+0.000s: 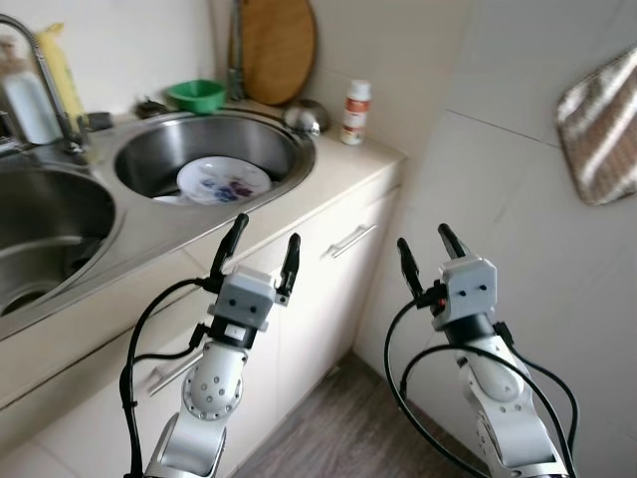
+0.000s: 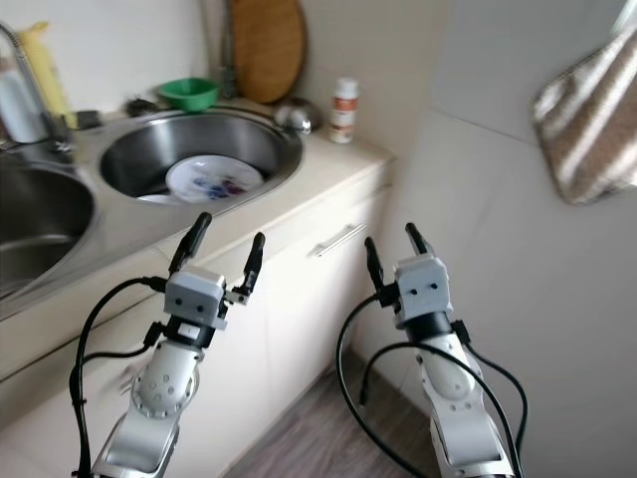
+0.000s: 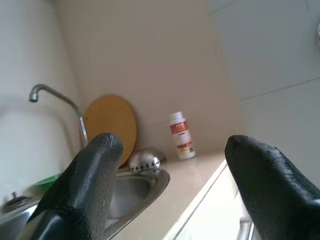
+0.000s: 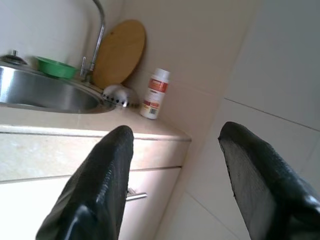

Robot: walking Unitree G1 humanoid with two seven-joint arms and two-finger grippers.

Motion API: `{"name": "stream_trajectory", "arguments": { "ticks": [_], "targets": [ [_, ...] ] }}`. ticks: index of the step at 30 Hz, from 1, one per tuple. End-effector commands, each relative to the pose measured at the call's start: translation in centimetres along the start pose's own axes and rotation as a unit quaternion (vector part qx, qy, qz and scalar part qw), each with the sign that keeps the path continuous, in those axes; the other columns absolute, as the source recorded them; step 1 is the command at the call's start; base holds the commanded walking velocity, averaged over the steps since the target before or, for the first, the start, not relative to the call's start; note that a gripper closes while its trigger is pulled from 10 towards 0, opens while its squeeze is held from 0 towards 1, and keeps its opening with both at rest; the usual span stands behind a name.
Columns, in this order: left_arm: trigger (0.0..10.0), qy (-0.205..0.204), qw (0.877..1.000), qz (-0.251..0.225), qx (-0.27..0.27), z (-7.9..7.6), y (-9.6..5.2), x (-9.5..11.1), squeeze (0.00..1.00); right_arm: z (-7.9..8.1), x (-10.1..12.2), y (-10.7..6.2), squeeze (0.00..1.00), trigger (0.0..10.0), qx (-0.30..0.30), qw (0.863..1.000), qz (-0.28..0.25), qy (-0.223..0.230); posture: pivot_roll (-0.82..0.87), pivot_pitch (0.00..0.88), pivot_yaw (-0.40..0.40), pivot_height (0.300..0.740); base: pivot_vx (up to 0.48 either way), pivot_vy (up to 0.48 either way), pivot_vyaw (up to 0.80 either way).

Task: Kitchen organization

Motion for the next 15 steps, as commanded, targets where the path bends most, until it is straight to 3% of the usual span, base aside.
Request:
{"name": "stream_trajectory", "arguments": {
  "ticks": [1,15],
  "targets": [
    [10.0,0.004,1.0,0.004,-0.001,-0.11,-0.25,-0.02,0.0,0.15,0.68,0.24,0.0,10.0,0.008,1.0,-0.012,0.001,0.1,0.0,-0.066,0.74,0.0,0.0,-0.8],
    [10.0,-0.008,1.0,0.018,-0.016,-0.7,-0.42,-0.44,0.0,-0.59,0.96,-0.29,0.0,10.0,-0.009,1.0,-0.014,-0.011,0.05,0.0,-0.042,0.74,0.0,0.0,-0.8]
  ]
}}
Point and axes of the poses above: a point about 5 cm out from each wrist's last joint towards the gripper, its own y axis pointing out of the wrist towards the gripper, its own x axis along the axis of the wrist's last joint, z = x × y, the point moved 2 cm from there along y, pointing out of the wrist towards the gripper, and after that the axes turned 4 degrees about y, right-handed, at the moved point
